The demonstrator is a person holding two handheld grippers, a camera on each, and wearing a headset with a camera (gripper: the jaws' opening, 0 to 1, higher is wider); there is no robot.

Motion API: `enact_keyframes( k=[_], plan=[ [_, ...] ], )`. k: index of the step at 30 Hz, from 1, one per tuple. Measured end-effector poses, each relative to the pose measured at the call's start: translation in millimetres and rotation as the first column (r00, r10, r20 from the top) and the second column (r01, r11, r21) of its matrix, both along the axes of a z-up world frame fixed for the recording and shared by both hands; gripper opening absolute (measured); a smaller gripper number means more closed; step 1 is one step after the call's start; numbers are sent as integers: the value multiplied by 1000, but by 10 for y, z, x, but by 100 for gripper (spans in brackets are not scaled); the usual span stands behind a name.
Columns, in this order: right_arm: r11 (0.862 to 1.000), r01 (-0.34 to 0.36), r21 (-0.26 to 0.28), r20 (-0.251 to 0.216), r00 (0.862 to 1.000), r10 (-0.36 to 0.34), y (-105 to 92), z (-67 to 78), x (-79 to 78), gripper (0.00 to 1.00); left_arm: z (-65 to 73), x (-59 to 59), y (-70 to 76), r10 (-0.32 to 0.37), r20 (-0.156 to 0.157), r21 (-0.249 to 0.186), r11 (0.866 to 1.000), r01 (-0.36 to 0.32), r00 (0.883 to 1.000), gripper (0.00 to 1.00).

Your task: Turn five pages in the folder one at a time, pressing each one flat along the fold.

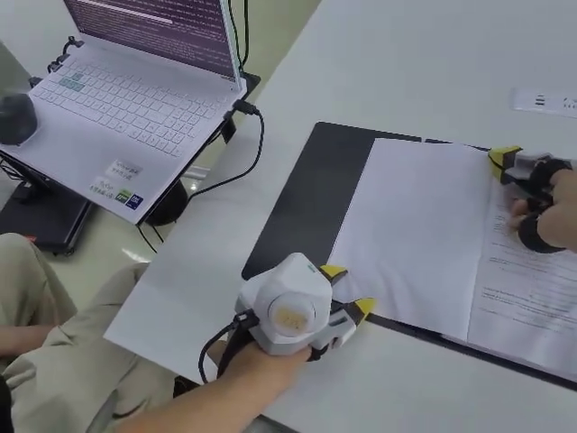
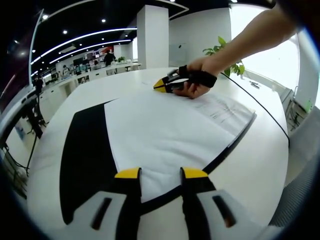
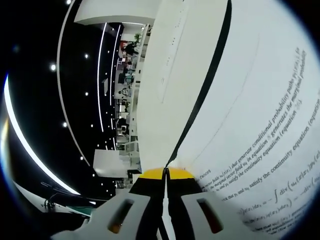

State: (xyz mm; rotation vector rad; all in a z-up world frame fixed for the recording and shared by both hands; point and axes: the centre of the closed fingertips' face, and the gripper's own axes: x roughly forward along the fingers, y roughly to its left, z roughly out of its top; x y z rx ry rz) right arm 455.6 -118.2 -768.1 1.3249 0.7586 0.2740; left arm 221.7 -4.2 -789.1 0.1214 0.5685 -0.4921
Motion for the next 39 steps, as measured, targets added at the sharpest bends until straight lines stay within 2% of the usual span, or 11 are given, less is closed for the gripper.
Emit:
enact_keyframes(
  k=[7,16,29,34,36,39],
  plan=[
    [997,-76,2,-3,997,76,49,7,-192,0,-5,-2,7,1,2,-3,1000,-1,1000,30],
    [984,-176,4,-12,984,176,117,10,-486,0,-3,-12,8,3,5,-6,1000,-3,1000,30],
    [965,-260,19,-22,965,260,160,47,-932,0,-6,-7,21,0,8,-4,1000,0,1000,30],
    [956,-294,28,-27,955,294,171,62,-1077,0,-12,3,35,-1,8,-4,1000,1,1000,30],
    [944,-328,27,-30,944,329,190,46,-1174,0,-16,5,43,-1,9,-3,1000,1,1000,30],
    [938,-345,34,-28,938,346,209,41,-1297,0,-22,3,51,-2,9,-3,1000,2,1000,30]
  ],
)
